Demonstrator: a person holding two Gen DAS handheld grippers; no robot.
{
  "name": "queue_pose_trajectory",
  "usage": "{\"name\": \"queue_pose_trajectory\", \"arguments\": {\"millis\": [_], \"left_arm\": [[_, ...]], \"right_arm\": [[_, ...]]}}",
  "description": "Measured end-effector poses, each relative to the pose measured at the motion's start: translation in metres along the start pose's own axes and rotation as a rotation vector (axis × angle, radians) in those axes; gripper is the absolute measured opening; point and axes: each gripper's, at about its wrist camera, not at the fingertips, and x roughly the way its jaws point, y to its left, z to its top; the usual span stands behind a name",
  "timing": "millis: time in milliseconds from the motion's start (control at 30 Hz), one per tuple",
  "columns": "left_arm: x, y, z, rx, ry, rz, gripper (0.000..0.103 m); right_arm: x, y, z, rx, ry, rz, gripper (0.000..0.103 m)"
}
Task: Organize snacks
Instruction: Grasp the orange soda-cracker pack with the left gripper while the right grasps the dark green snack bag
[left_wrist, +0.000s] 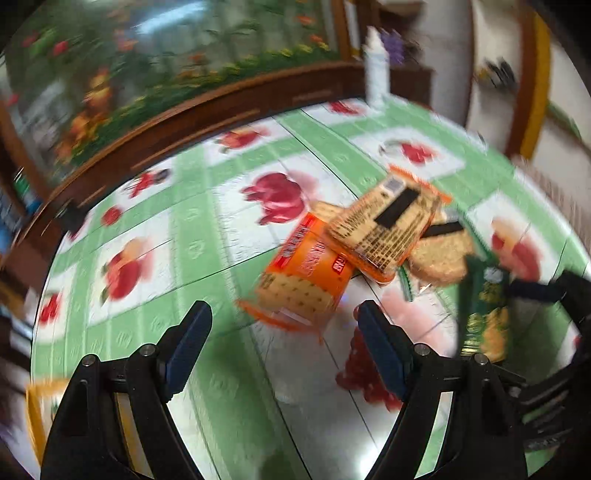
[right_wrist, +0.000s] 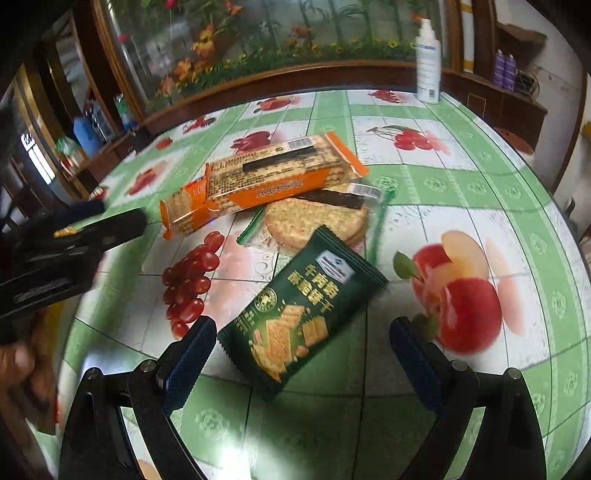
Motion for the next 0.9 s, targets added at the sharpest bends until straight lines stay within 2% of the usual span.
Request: {"name": "queue_pose_trajectory", "arguments": {"millis": [133,233,367,467,500,567,633,900], "left_arm": [[0.021,-0.010,0.010,0.077,0.010,-0.019,0.082],[0.039,-0.014,0.021,0.103,0.024,-0.004,0.083],[0.046,-0.006,0.027,0.058,0.028,-0.036,0.083],[0.046,-0.005,0.024,0.022,0.027,-0.051,0.081],[0.045,-0.004,0.021,0.000,0.030,-0.071,0.077],[0.040,-0.004,0.015,-0.040,0.036,-0.113,0.063],[0.033,-0.005,0.007,-0.074,0.056,-0.155,0.056],[0.004,-0.008,-0.029,-0.143,0.086,-0.181,0.053]], "right_arm": [[0.007,0.007,0.004,-0.050,0.004,-0.057,0.097],[0.012,0.012,0.007,-0.084,0.006,-0.086,0.096],[0.014,0.016,0.010,-0.120,0.003,-0.106,0.094],[0.013,0.017,0.010,-0.139,-0.006,-0.105,0.084],[0.012,0.016,0.010,-0.146,-0.013,-0.111,0.077],[0.010,0.015,0.011,-0.150,-0.016,-0.103,0.066],[0.009,0.015,0.011,-0.155,-0.018,-0.089,0.052],[0.003,0.011,0.007,-0.149,-0.005,-0.018,0.042]]}}
